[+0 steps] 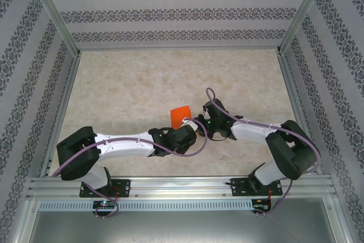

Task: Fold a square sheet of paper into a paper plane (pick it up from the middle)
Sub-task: Third fold the triangle at the center of the table.

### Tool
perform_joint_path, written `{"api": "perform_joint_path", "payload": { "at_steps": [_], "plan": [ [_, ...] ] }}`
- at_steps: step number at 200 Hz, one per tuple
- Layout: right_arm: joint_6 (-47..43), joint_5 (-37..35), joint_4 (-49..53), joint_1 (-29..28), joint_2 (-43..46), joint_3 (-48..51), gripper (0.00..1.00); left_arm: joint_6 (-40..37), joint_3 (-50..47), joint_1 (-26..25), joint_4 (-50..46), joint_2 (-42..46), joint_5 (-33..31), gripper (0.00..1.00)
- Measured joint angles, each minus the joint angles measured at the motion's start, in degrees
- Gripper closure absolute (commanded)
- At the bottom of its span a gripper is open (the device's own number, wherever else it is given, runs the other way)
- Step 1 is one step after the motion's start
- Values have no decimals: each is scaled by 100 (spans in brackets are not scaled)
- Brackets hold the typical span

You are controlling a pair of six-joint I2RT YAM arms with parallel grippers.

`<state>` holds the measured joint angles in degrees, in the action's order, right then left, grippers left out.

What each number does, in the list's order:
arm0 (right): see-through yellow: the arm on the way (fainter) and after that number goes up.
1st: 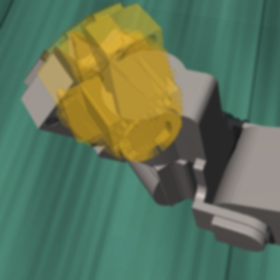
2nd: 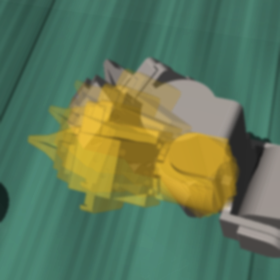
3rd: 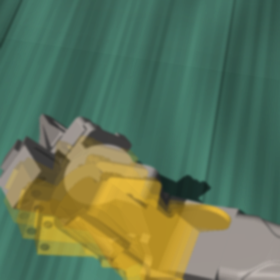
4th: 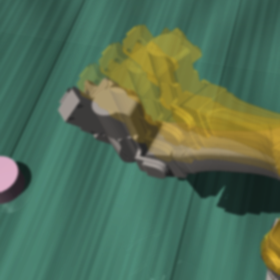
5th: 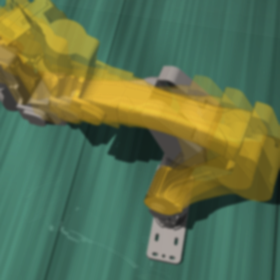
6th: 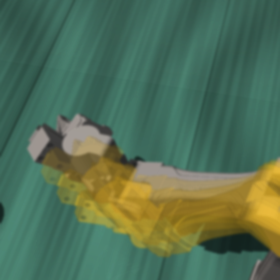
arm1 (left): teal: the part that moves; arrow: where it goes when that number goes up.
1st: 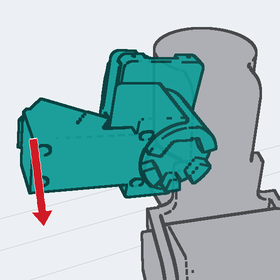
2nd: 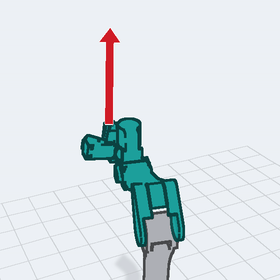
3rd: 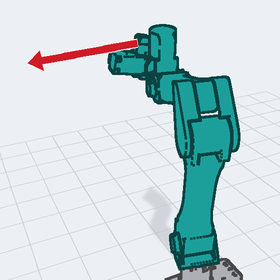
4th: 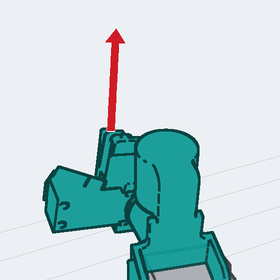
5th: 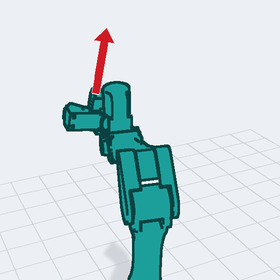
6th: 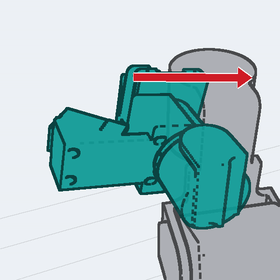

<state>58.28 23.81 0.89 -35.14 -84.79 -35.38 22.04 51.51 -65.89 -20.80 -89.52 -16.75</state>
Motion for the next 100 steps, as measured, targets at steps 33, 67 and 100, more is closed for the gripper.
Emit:
{"api": "perform_joint_path", "payload": {
  "at_steps": [33,67,100],
  "plan": [
    [-184,-125,358,109,262,-15,68,2,-240,291,212,181,531,100],
    [-343,-214,651,229,459,-42,68,0,-417,664,431,339,1126,100],
    [-444,-205,643,229,468,-155,75,-39,-575,883,546,404,1652,100]
  ]
}}
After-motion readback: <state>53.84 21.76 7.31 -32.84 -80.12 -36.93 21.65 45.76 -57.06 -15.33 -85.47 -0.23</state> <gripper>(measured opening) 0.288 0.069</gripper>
